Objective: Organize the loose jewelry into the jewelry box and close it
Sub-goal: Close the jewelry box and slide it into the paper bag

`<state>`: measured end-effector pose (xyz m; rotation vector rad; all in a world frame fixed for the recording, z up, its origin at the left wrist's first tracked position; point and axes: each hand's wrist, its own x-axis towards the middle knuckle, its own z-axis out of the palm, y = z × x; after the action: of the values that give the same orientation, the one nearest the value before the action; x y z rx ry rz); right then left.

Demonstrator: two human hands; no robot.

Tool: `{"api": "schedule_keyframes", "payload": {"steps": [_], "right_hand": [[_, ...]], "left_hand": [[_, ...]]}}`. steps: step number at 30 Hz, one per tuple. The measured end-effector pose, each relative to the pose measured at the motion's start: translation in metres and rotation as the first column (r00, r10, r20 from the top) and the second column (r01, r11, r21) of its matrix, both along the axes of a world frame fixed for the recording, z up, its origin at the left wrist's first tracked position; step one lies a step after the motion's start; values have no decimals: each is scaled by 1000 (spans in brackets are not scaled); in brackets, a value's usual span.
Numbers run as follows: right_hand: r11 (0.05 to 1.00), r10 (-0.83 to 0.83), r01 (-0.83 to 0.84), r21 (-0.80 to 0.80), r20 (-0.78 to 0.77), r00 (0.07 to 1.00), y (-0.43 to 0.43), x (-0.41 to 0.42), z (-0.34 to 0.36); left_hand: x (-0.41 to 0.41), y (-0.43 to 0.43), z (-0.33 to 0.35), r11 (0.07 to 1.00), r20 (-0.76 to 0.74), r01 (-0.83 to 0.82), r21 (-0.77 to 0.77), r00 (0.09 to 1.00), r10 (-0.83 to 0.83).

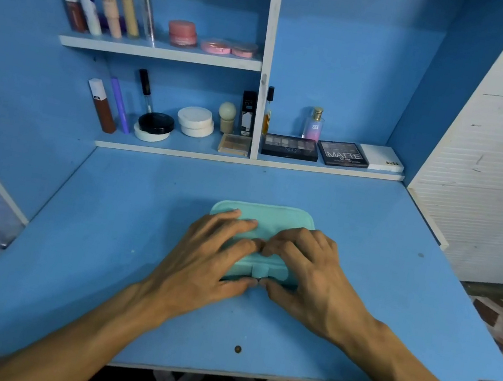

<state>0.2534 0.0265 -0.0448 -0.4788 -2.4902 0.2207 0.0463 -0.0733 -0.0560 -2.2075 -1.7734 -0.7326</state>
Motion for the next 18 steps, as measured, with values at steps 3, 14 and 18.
{"api": "schedule_keyframes", "payload": {"steps": [3,14,18], "right_hand": [[1000,10,-10,-29,9,1000,0,2,1],[987,23,-37,-159,-87,996,21,-2,50],[996,-30,8,-94,-232,972,46,-22,111]], "left_hand": [[0,-2,1,999,31,-7,-42,999,8],[-7,6,53,999,198,3,-40,980,5],[-21,27,113,998,238,-23,55,971,9]]}}
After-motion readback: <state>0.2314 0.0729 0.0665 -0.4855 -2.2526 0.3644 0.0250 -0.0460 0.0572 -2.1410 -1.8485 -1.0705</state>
